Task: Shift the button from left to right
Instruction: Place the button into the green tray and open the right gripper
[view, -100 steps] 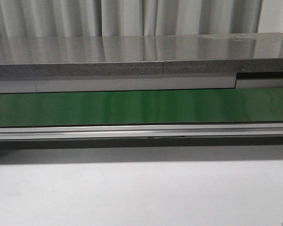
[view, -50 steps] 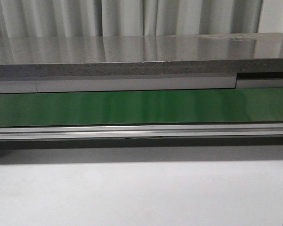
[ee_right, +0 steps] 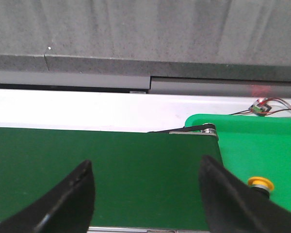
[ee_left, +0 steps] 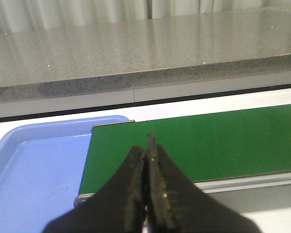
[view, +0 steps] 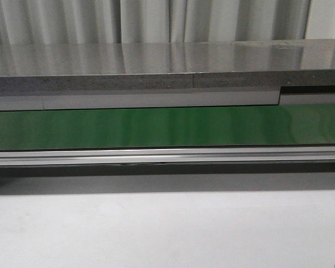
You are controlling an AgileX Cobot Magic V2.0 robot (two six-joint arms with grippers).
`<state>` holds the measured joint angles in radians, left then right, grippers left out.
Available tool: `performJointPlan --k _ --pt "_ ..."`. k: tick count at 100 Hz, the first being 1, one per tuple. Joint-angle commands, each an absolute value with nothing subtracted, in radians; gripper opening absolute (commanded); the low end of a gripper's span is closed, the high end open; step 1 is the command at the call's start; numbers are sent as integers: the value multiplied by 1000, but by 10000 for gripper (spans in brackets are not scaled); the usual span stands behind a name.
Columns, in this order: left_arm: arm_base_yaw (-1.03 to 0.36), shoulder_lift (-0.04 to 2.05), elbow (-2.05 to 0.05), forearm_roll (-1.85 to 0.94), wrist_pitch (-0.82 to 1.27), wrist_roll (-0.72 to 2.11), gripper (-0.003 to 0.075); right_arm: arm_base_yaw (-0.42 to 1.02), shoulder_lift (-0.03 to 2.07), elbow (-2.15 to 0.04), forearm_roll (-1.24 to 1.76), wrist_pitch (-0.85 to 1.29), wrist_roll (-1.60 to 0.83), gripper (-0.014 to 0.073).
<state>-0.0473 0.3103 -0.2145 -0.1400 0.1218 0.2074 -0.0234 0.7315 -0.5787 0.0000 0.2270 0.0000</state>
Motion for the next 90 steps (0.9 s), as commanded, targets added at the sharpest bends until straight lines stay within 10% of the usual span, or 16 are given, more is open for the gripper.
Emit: performJointPlan --k 1,22,57,90 --pt "-56 317 -241 -146 37 207 -19 -23 631 -563 -7 161 -12 477" --pt "-56 317 -241 -146 37 207 -19 -23 456 -506 -7 213 -12 408" --pt "-56 317 -241 -146 37 207 -19 -23 416 -506 -7 240 -12 -69" --pt "-56 317 -241 -146 37 207 -19 -23 416 -506 -7 240 -12 -68"
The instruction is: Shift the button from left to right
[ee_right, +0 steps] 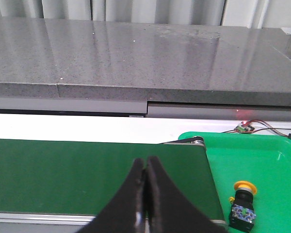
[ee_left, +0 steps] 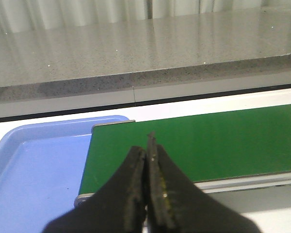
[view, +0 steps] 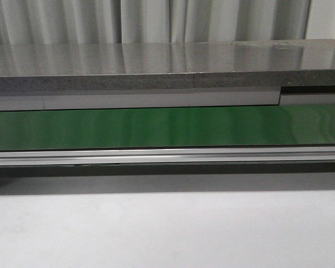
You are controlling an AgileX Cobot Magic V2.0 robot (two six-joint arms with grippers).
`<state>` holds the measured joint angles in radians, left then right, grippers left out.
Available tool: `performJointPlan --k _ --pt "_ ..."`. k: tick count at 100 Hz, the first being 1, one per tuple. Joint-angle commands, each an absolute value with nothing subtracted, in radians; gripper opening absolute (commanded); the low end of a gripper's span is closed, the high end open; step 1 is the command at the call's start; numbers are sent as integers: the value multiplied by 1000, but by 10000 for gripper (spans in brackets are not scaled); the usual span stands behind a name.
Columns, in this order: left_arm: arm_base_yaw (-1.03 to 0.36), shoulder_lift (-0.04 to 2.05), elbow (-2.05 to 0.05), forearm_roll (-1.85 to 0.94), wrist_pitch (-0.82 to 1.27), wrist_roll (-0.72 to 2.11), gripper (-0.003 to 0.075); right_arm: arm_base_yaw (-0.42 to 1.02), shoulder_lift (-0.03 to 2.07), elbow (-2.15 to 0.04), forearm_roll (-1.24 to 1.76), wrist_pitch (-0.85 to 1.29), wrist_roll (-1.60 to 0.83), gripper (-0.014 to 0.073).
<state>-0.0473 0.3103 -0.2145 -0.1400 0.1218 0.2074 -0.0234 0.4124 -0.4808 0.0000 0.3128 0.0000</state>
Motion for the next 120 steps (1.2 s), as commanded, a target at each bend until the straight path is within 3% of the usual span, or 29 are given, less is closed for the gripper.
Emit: performJointPlan --k 1,70,120 --pt "-56 317 -241 -146 37 207 -19 -23 416 -506 -7 240 -12 -68" --pt "-56 317 -241 -146 37 207 -19 7 403 -465 0 201 -9 -68" --pt "-56 317 -241 -146 37 207 -19 98 26 -80 28 49 0 -68"
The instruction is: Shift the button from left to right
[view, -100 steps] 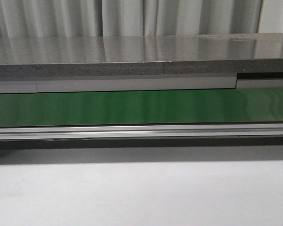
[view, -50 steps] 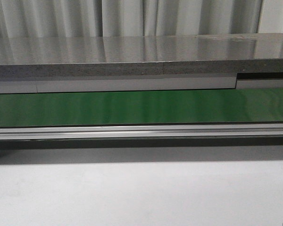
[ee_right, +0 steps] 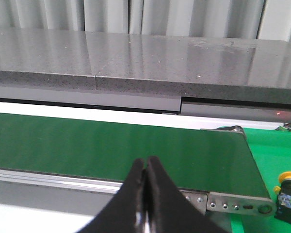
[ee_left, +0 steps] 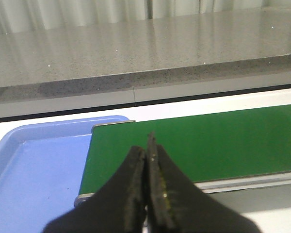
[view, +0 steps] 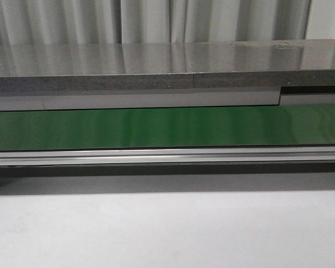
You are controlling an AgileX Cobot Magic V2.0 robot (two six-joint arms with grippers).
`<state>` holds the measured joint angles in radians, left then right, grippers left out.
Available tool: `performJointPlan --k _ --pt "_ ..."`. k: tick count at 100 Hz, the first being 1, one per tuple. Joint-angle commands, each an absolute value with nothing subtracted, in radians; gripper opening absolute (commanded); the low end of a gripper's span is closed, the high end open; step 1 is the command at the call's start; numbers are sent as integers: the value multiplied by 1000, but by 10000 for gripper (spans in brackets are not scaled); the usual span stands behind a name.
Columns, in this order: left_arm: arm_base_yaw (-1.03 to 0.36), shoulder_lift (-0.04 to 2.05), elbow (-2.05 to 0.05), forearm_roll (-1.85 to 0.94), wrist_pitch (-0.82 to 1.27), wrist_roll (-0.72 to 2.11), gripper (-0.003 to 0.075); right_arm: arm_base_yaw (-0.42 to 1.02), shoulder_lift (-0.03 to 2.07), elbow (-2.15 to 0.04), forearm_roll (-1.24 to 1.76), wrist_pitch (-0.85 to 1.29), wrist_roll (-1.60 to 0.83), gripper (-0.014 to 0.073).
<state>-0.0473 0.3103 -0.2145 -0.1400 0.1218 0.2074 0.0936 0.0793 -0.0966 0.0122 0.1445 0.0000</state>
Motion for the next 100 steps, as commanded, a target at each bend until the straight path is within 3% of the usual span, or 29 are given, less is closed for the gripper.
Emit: performJointPlan --k 1,18,100 --pt "-56 317 -241 -146 37 207 -19 98 14 -72 30 49 0 -68" --pt "-56 317 -241 -146 37 207 -19 98 -25 11 39 12 0 -68" --pt "-56 317 -241 -146 37 207 -19 98 -26 9 38 39 0 -68"
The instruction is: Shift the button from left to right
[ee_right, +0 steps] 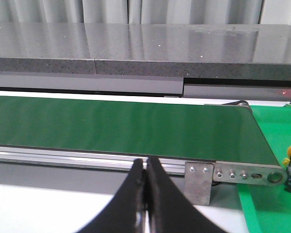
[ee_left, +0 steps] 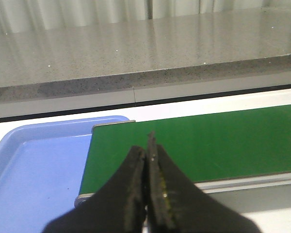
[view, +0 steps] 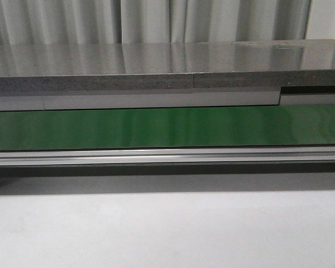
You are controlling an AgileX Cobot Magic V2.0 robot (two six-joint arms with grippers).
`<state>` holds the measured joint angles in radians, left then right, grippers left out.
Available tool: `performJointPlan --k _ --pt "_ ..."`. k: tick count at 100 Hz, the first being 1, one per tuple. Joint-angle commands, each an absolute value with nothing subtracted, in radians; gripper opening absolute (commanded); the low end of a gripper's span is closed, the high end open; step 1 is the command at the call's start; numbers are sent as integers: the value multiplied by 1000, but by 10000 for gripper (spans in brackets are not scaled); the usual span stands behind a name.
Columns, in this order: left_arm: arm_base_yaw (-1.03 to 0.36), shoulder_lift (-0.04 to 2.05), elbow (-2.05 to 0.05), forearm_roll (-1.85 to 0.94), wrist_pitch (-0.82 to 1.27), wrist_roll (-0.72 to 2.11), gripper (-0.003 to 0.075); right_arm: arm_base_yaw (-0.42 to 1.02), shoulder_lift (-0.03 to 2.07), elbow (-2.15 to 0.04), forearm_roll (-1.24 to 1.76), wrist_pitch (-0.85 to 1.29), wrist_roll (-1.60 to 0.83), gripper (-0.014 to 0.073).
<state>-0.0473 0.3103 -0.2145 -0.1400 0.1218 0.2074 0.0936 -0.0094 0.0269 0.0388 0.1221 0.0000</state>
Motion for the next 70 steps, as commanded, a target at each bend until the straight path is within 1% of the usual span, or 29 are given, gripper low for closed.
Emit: performJointPlan --k 1,47,62,70 --pt "-56 317 -241 -146 37 207 -19 98 -26 9 38 39 0 -68" --pt "-56 317 -241 -146 37 207 -19 98 -26 9 38 39 0 -68" --pt "-56 317 -241 -145 -13 207 -19 98 -26 9 38 39 0 -68" --pt "-56 317 -237 -100 -25 207 -19 98 -26 9 38 39 0 -68"
